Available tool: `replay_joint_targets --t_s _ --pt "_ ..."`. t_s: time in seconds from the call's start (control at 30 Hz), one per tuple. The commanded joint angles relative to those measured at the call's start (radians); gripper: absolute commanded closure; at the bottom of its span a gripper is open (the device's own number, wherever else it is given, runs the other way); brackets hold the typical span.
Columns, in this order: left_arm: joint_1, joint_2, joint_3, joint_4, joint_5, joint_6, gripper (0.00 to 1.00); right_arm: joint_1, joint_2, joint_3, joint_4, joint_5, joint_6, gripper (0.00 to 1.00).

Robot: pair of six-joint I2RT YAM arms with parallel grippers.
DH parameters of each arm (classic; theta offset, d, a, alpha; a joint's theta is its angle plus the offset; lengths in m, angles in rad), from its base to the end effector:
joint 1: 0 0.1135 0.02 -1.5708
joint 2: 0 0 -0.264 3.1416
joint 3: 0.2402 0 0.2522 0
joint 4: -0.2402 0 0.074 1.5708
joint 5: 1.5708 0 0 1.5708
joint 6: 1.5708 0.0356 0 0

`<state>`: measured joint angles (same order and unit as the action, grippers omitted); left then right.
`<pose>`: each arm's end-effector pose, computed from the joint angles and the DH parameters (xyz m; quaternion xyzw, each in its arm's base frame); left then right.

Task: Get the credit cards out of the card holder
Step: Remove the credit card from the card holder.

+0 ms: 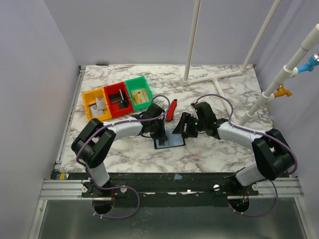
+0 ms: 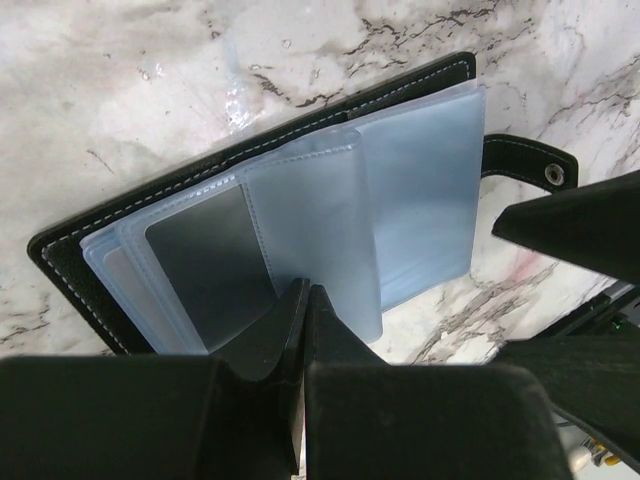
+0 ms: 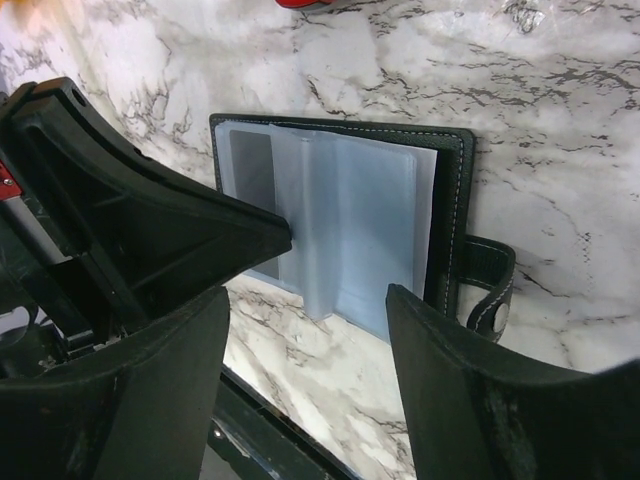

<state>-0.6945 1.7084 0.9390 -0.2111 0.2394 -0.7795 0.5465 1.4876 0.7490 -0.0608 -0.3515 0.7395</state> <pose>0.2515 -0.2205 0.1575 -0.0056 0.9505 -0.2787 0.1371 0.2452 0.1635 0.1790 0.0224 0.9144 0.3517 0.1993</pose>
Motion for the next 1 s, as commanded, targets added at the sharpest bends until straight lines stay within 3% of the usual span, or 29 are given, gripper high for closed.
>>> replay_joint_targets --t_s 0.0,0.97 --pt "-0.006 0.032 0.023 -0.004 -0.004 -0.007 1.0 0.022 0.034 0.037 0.007 0.027 -0.01 0.36" --pt "-0.006 0.028 0.018 0.013 0.022 -0.011 1.0 0.113 0.225 0.13 -0.002 0.142 -0.045 0.68"
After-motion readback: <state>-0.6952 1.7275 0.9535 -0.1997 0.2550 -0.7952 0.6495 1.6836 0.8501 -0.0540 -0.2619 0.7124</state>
